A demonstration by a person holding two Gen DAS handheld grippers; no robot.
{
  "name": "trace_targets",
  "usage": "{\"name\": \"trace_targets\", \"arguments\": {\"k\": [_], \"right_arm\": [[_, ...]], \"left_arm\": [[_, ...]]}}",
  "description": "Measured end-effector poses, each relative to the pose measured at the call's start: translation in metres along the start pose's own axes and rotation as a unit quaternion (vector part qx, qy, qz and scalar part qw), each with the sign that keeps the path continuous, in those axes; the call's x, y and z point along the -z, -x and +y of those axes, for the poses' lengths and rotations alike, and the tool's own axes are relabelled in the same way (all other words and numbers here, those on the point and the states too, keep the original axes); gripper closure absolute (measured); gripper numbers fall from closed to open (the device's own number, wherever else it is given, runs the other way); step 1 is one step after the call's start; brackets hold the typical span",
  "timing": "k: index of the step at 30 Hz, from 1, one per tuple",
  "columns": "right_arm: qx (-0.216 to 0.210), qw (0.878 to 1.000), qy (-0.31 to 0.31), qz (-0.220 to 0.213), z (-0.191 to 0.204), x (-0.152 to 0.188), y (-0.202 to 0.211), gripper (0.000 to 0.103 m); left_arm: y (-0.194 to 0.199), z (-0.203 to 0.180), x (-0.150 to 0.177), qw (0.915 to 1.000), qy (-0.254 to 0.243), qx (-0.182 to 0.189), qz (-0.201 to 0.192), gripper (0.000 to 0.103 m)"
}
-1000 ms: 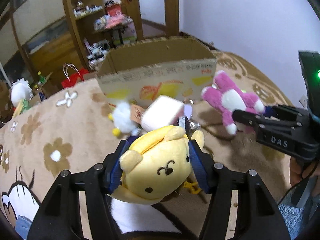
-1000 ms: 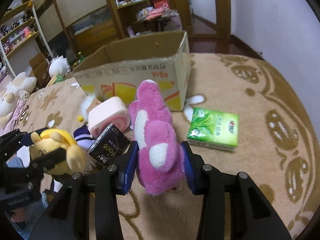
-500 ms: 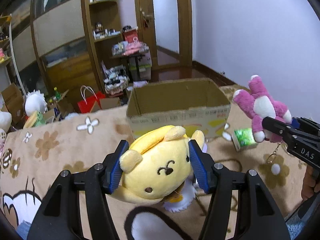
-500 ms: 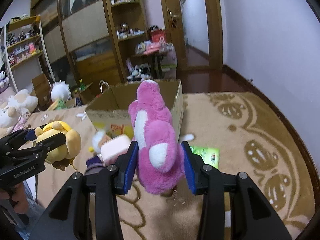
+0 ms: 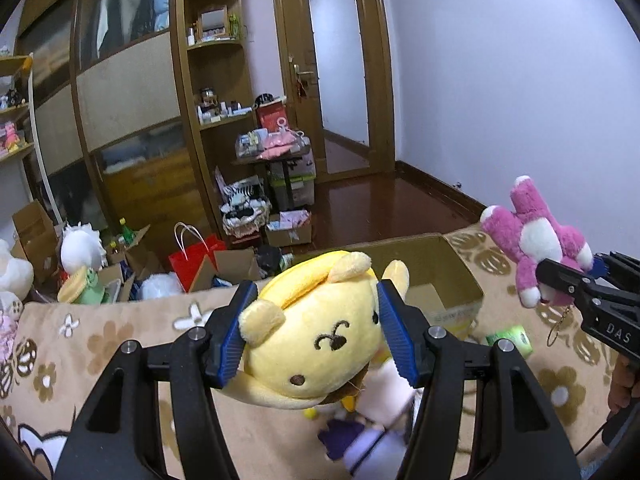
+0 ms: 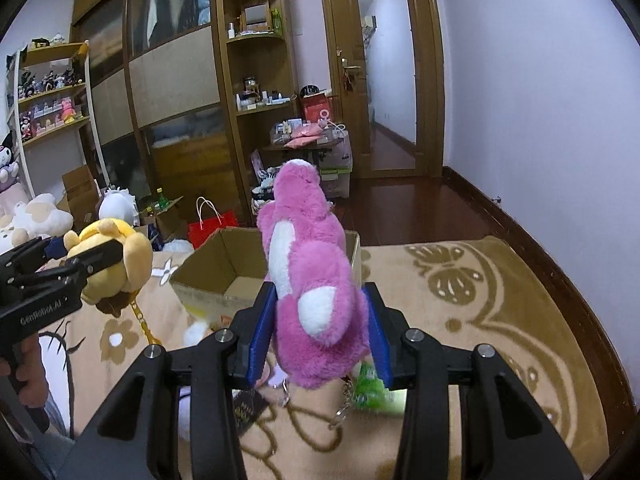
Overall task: Organize soft objects
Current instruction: 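Carry both plush toys over the box and open both tools to drop them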
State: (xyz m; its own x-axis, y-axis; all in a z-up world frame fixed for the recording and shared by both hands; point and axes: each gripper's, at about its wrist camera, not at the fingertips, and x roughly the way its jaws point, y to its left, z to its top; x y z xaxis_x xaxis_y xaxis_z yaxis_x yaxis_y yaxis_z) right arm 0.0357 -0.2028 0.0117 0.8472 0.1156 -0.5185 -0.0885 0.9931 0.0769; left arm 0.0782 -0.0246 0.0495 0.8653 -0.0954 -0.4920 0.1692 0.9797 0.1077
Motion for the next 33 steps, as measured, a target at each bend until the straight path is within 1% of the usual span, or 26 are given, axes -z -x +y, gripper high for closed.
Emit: {"name": "trace_targets", "arguments": {"k": [5, 8, 10, 16, 20, 24, 26, 30, 33], "right_arm": [[-0.003, 1.000, 0.006, -0.003, 0.000, -0.015, -0.017, 0.058], [-0.008, 1.000, 0.008, -0.002, -0.001, -0.022, -0.031, 0.058], [-0.009, 1.000, 0.012, 0.000, 0.000, -0.026, -0.041, 0.058], [-0.018, 1.000, 0.016, 0.007, 0.001, -0.025, -0.066, 0.058], [-0.026, 0.999, 0.020, 0.019, 0.007, -0.022, -0.086, 0.058], [-0.039, 0.998, 0.029, 0.029, 0.012, -0.021, -0.104, 0.057], [-0.043, 0.998, 0.033, 0.031, 0.014, -0.018, -0.109, 0.056], [-0.053, 0.997, 0.036, 0.037, 0.016, -0.010, -0.117, 0.056], [-0.060, 0.997, 0.034, 0.031, 0.017, -0.006, -0.118, 0.056]], "left_arm": [[-0.023, 0.004, -0.020, 0.9998, -0.007, -0.009, -0.018, 0.043], [-0.037, 0.008, -0.026, 0.9994, 0.000, -0.014, -0.032, 0.042], [-0.045, 0.011, -0.025, 0.9993, 0.004, -0.016, -0.033, 0.042], [-0.079, 0.016, -0.021, 0.9997, 0.006, -0.015, -0.016, 0.042], [-0.103, 0.021, -0.017, 0.9997, 0.024, 0.001, 0.009, 0.042], [-0.122, 0.022, -0.010, 0.9992, 0.024, 0.005, 0.032, 0.042], [-0.133, 0.021, -0.005, 0.9986, 0.023, 0.006, 0.048, 0.040], [-0.144, 0.021, 0.004, 0.9977, 0.026, 0.006, 0.062, 0.038], [-0.151, 0.020, 0.008, 0.9969, 0.026, 0.001, 0.074, 0.036]]}}
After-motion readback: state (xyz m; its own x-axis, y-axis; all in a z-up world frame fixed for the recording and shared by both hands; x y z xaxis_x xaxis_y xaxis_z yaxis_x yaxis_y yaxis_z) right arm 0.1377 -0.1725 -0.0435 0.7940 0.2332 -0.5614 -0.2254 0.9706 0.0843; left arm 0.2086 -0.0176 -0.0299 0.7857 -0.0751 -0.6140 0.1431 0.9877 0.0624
